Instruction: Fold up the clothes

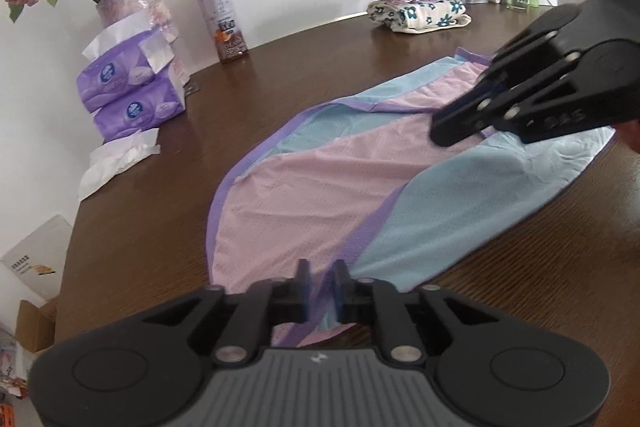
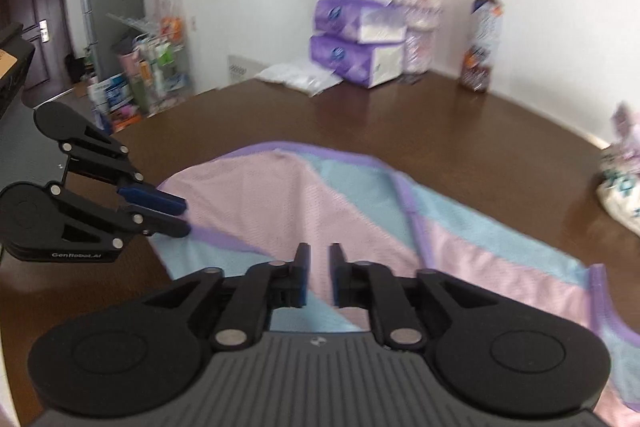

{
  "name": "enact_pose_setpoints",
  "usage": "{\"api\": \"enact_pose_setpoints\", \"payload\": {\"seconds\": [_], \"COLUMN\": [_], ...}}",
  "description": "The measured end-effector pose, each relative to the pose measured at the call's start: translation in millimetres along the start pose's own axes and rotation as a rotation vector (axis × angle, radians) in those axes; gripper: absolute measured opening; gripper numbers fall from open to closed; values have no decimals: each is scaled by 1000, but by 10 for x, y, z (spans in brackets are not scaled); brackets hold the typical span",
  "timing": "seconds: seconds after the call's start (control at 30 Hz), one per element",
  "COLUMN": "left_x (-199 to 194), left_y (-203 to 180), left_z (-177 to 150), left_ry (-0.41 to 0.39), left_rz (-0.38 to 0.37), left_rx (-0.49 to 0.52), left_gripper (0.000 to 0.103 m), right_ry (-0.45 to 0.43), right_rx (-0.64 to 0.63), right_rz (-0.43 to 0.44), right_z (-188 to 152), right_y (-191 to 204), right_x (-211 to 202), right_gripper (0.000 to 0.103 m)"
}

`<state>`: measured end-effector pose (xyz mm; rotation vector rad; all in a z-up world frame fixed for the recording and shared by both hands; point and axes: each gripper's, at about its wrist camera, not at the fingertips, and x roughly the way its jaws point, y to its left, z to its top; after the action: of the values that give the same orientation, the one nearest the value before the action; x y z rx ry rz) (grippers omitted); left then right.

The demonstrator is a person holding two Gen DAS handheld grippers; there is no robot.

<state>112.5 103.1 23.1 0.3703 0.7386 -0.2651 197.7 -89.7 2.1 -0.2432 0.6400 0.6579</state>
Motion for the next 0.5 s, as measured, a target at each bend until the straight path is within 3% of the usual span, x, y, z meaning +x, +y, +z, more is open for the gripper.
{"api": "enact_pose_setpoints", "payload": {"seconds": [0.1,0.2,0.33,0.5], "left_x": [-123,-170,-26,127], "left_y": [-90,-277,-624,-696], "left_z": [46,134,255,235], "left_ry": [-72,-121,-111,-77], "left_rz": [2,-86,-206,-208], "left_rx": [6,24,78,26], "left_gripper": [19,19,20,34], "right_ry": [-27,-28,-4,-1], "right_rx": [24,62,112,183], "right_rz": [-72,-118,-127,-178], "right_z": [-112,-247,-436,-701], "right_y": [-37,-82,-130,-305], "right_x": [-175,-310,-373,-510], "right_gripper": [33,33,35,35]}}
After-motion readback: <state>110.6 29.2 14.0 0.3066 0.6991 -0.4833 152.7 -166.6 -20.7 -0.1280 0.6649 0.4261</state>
